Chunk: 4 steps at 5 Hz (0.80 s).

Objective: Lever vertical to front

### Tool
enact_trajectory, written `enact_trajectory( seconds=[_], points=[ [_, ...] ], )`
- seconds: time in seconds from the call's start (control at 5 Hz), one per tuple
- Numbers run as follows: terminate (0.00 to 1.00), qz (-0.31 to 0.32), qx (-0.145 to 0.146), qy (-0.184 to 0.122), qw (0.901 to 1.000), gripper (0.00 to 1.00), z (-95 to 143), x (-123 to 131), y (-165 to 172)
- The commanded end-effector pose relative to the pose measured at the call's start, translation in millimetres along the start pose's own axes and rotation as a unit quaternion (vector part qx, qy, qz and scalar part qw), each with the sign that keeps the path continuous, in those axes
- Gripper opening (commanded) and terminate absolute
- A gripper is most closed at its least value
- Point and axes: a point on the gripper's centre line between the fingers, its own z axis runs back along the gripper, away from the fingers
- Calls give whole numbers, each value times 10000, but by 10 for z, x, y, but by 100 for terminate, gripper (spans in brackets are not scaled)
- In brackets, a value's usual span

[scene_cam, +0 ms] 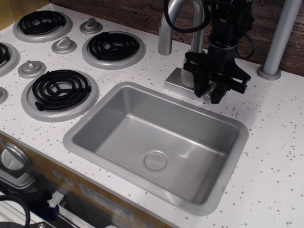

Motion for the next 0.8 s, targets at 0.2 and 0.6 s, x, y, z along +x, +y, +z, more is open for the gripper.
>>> enact_trajectory(
  seconds=[0.2,0.6],
  points=[
    [0,292,441,46,9986,100,310,-42,20],
    [0,510,593,124,9969,100,451,-183,-17]
  ],
)
